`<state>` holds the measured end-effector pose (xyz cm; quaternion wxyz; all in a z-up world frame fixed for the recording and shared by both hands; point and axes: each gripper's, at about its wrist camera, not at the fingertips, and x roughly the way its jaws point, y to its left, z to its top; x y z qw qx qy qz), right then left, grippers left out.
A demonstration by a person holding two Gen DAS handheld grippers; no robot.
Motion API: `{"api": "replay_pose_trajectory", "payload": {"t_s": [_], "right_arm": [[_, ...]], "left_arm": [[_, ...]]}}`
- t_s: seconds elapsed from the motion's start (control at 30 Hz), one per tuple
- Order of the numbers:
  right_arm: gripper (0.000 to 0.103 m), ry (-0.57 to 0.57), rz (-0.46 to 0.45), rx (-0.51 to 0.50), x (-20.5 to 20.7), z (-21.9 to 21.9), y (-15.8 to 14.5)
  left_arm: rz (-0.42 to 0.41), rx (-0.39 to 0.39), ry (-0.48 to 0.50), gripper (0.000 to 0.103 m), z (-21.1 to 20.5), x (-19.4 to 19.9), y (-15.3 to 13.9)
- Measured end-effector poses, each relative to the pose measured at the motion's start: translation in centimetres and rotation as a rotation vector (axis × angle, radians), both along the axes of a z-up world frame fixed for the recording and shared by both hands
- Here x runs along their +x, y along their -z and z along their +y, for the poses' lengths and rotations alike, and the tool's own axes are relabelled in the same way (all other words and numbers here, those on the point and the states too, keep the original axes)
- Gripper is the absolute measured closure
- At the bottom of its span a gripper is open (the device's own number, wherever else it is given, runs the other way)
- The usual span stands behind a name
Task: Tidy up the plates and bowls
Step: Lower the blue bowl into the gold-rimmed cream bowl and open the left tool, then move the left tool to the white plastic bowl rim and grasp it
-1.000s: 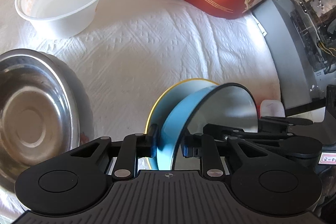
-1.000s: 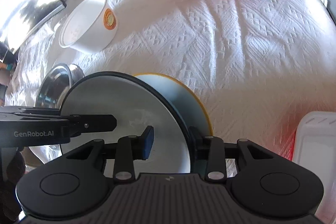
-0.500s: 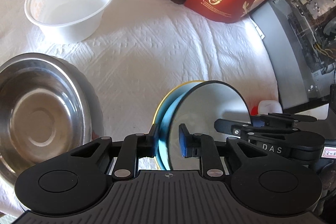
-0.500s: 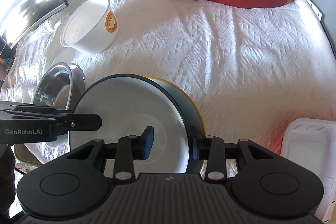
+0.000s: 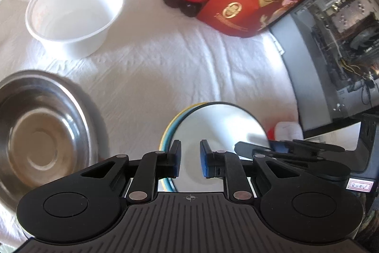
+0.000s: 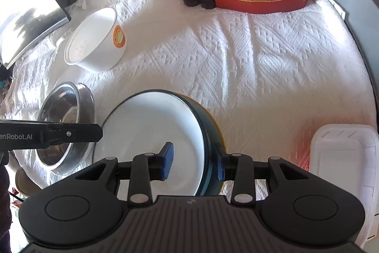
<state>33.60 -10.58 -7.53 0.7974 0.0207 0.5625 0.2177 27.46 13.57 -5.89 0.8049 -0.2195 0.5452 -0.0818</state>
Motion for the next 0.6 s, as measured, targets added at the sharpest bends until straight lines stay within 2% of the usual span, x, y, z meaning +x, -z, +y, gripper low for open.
{"api": "replay_pose_trajectory", "payload": {"t_s": [0.17, 0.33, 0.6], "right_arm": [[0.066, 0.009, -0.023, 0.007, 0.0, -0.3, -0.6], [0.066, 0.012, -0.083, -0.050, -0.7, -0.5, -0.8], [0.066, 0.056, -0.063, -0.038, -0.8, -1.8, -0.5]], "left_arm": [[-0.002, 0.038, 0.016, 0.084, -0.8, 0.2, -0.2], [0.002, 0.052, 0.025, 0.084, -1.2, 0.1, 0.1], [-0.033, 0.003, -0.018, 0.084, 1.2, -0.2, -0.7]]}}
